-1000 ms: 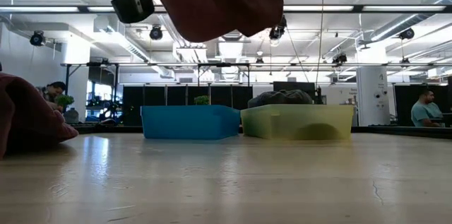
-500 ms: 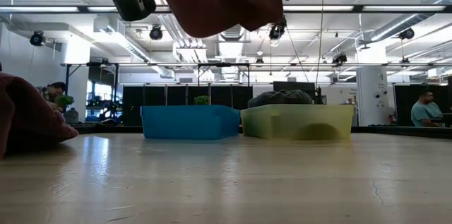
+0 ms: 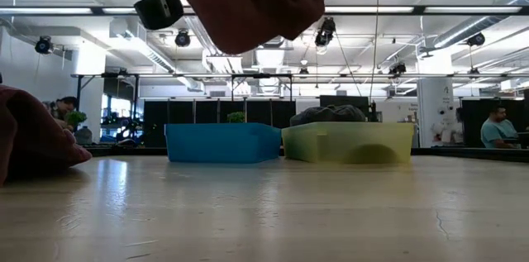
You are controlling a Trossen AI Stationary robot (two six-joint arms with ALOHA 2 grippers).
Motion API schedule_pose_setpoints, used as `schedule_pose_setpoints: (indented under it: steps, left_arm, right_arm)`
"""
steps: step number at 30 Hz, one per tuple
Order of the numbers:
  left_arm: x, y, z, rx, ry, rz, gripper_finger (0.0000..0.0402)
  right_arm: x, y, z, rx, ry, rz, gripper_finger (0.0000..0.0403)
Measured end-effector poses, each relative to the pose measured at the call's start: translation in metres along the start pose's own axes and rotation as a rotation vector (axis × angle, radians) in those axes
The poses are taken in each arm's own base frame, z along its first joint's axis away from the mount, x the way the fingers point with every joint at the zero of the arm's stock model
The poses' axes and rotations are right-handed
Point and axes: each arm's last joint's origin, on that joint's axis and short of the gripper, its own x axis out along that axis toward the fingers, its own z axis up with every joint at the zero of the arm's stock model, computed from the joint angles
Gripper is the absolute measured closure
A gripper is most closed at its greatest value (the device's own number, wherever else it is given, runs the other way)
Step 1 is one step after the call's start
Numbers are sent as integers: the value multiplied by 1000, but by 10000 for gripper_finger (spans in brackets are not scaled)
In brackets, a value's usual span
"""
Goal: Pick & Place hat
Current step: Put the right pink cap into the blue bin
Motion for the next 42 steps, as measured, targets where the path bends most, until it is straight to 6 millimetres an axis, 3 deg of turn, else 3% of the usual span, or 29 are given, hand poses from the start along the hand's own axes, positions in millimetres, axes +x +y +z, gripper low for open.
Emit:
schedule_pose_setpoints:
  steps: [8, 14, 21, 25, 31, 38, 42]
  left_arm:
    - [-2, 13, -7, 4, 36, 176, 369]
    - [-6, 23, -6, 18, -94, 433, 366]
    - [-29, 20, -1, 122, -146, 727, 365]
    - [-42, 17, -5, 116, -109, 766, 364]
    - [-43, 24, 3, 118, -186, 816, 363]
    - [-39, 54, 13, 75, -152, 881, 293]
    - [-38, 59, 22, 109, -155, 937, 252]
  right_arm:
    - [-6, -20, 6, 28, -16, -54, 355]
    - [-6, -46, 8, 61, -39, -117, 355]
    - [6, -77, 7, 101, -42, -177, 355]
    - [10, -95, 22, 101, -88, -227, 355]
    - [19, -114, 48, 61, -112, -218, 355]
    - [24, -130, 55, 79, -45, -240, 355]
    - [22, -142, 54, 94, -29, -298, 355]
